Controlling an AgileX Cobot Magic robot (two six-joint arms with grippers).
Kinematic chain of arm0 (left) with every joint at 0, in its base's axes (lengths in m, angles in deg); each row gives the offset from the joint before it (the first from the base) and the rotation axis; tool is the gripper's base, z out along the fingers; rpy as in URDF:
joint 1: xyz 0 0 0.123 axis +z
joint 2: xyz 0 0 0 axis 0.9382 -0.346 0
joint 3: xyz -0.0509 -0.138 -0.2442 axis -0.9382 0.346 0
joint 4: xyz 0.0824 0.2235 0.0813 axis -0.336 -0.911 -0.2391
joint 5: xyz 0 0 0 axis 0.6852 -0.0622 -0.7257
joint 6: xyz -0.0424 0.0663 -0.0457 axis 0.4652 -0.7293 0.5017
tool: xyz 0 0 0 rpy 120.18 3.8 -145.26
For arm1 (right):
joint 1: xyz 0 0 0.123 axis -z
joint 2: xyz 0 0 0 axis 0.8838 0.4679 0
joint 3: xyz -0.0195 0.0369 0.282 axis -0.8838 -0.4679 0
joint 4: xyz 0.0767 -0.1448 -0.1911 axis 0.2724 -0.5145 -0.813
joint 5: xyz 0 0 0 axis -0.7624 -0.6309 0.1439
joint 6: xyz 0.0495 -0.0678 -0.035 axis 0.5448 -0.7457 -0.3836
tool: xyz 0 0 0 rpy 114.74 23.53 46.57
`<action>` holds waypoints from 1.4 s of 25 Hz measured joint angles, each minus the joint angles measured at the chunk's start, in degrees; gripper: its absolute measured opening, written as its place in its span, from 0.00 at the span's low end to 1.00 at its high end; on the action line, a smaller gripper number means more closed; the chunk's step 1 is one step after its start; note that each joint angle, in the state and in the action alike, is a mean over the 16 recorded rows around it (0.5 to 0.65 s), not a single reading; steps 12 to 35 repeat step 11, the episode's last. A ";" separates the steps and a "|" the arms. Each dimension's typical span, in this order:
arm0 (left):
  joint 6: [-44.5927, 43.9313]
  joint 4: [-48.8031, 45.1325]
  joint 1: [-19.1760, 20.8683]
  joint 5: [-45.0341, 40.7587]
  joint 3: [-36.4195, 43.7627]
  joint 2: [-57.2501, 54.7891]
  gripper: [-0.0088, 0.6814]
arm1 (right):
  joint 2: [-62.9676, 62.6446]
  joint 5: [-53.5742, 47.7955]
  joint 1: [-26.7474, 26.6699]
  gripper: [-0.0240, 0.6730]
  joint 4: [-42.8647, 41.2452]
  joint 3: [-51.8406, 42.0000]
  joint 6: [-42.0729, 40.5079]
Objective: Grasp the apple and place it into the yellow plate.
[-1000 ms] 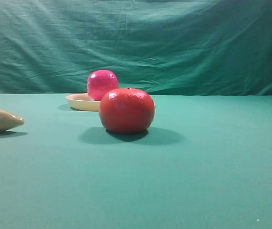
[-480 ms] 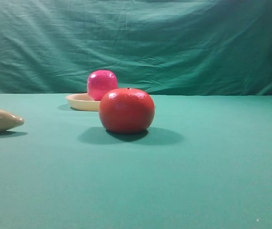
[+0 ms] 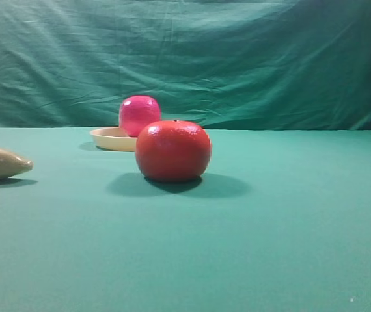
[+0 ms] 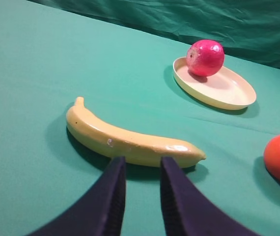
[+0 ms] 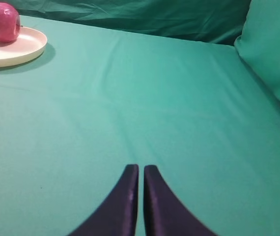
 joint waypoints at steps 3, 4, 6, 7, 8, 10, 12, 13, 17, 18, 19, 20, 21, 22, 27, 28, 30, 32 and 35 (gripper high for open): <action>0.00 0.00 0.00 0.00 0.00 0.00 0.24 | 0.00 0.00 0.00 0.03 0.00 0.00 0.00; 0.00 0.00 0.00 0.00 0.00 0.00 0.24 | 0.00 0.00 0.00 0.03 0.00 0.00 0.00; 0.00 0.00 0.00 0.00 0.00 0.00 0.24 | 0.00 0.00 0.00 0.03 0.00 0.00 0.00; 0.00 0.00 0.00 0.00 0.00 0.00 0.24 | 0.00 0.00 0.00 0.03 0.00 0.00 0.00; 0.00 0.00 0.00 0.00 0.00 0.00 0.24 | 0.00 0.00 0.00 0.03 0.00 0.00 0.00; 0.00 0.00 0.00 0.00 0.00 0.00 0.24 | 0.00 0.00 0.00 0.03 0.00 0.00 0.00; 0.00 0.00 0.00 0.00 0.00 0.00 0.24 | 0.00 0.00 0.00 0.03 0.00 0.00 0.00; 0.00 0.00 0.00 0.00 0.00 0.00 0.24 | 0.00 0.00 0.00 0.03 0.00 0.00 0.00; 0.00 0.00 0.00 0.00 0.00 0.00 0.24 | 0.00 0.00 0.00 0.03 0.00 0.00 0.00; 0.00 0.00 0.00 0.00 0.00 0.00 0.24 | 0.00 0.00 0.00 0.03 0.00 0.00 0.00; 0.00 0.00 0.00 0.00 0.00 0.00 0.24 | 0.00 0.00 0.00 0.03 0.00 0.00 0.00; 0.00 0.00 0.00 0.00 0.00 0.00 0.24 | 0.00 0.00 0.00 0.03 0.00 0.00 0.00; 0.00 0.00 0.00 0.00 0.00 0.00 0.24 | 0.00 0.00 0.00 0.03 0.00 0.00 0.00; 0.00 0.00 0.00 0.00 0.00 0.00 0.24 | 0.00 0.00 0.00 0.03 0.00 0.00 0.00; 0.00 0.00 0.00 0.00 0.00 0.00 0.24 | 0.00 0.00 0.00 0.03 0.00 0.00 0.00; 0.00 0.00 0.00 0.00 0.00 0.00 0.24 | 0.00 0.00 0.00 0.03 0.00 0.00 0.00; 0.00 0.00 0.00 0.00 0.00 0.00 0.24 | 0.00 0.00 0.00 0.03 0.00 0.00 0.00; 0.00 0.00 0.00 0.00 0.00 0.00 0.24 | 0.00 0.00 0.00 0.03 0.00 0.00 0.00; 0.00 0.00 0.00 0.00 0.00 0.00 0.24 | 0.00 0.00 0.00 0.03 0.00 0.00 0.00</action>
